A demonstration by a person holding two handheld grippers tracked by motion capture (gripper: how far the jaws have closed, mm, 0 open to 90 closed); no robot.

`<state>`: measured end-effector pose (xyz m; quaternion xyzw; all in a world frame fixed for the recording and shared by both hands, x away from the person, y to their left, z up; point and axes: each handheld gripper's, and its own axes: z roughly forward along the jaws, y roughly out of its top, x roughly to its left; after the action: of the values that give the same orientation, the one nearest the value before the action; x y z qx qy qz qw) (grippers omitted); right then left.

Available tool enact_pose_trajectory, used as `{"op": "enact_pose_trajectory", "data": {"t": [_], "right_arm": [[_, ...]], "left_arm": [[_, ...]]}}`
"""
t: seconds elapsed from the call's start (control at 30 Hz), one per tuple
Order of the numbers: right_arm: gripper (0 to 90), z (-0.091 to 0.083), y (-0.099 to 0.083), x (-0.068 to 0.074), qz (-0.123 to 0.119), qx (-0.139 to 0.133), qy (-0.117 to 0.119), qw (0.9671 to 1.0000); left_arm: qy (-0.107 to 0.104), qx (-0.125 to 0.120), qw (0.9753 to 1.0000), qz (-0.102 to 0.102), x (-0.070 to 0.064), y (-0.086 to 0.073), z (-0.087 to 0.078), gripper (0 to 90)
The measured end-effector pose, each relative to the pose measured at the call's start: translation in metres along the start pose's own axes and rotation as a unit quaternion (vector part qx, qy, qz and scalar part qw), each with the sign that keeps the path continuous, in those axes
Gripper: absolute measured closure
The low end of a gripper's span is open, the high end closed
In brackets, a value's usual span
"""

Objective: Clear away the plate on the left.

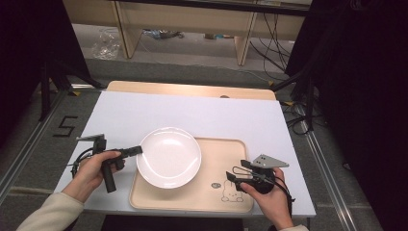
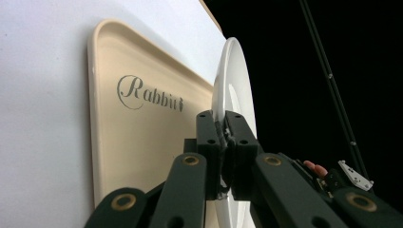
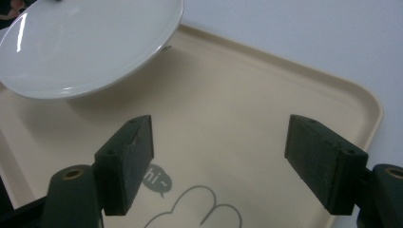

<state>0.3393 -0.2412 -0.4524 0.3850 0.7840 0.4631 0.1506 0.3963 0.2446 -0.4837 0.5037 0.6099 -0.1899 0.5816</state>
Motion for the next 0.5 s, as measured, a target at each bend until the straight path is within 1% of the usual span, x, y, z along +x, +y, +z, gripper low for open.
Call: {"op": "enact_pose_trajectory", "data": {"t": [0.07,0.1,0.17,0.37,0.4,0.43,0.5], "right_arm": [[25.6,-0.0001,0.0000,0.0001,0.000,0.000,0.000,1.0000],[25.7,0.0000,0.0000,0.0000,0.000,0.000,0.000,1.0000],[25.6,-0.0001,0.0000,0.0000,0.000,0.000,0.000,1.0000],[25.6,-0.0002,0.0000,-0.0001,-0.001,0.000,0.001,1.0000],[25.6,-0.0001,-0.0001,-0.0001,0.000,0.000,0.001,1.0000],[25.6,0.0000,-0.0001,-0.0001,0.000,0.000,0.001,1.0000],[25.6,-0.0001,0.0000,0.0000,0.000,0.000,0.001,1.0000]], "left_arm": [[0.002,0.000,1.0000,0.000,-0.0003,-0.0006,0.0011,85.4],[-0.004,-0.007,1.0000,0.000,0.0003,-0.0014,0.0025,85.4],[0.004,0.001,1.0000,0.001,-0.0006,-0.0011,0.0024,85.4],[0.007,0.003,1.0000,-0.001,-0.0014,-0.0026,0.0059,85.5],[0.004,-0.001,1.0000,-0.001,-0.0011,-0.0034,0.0073,85.5],[0.009,0.006,0.9999,-0.001,-0.0015,-0.0032,0.0071,85.4],[0.009,0.007,0.9999,0.000,-0.0013,-0.0040,0.0085,85.4]]}}
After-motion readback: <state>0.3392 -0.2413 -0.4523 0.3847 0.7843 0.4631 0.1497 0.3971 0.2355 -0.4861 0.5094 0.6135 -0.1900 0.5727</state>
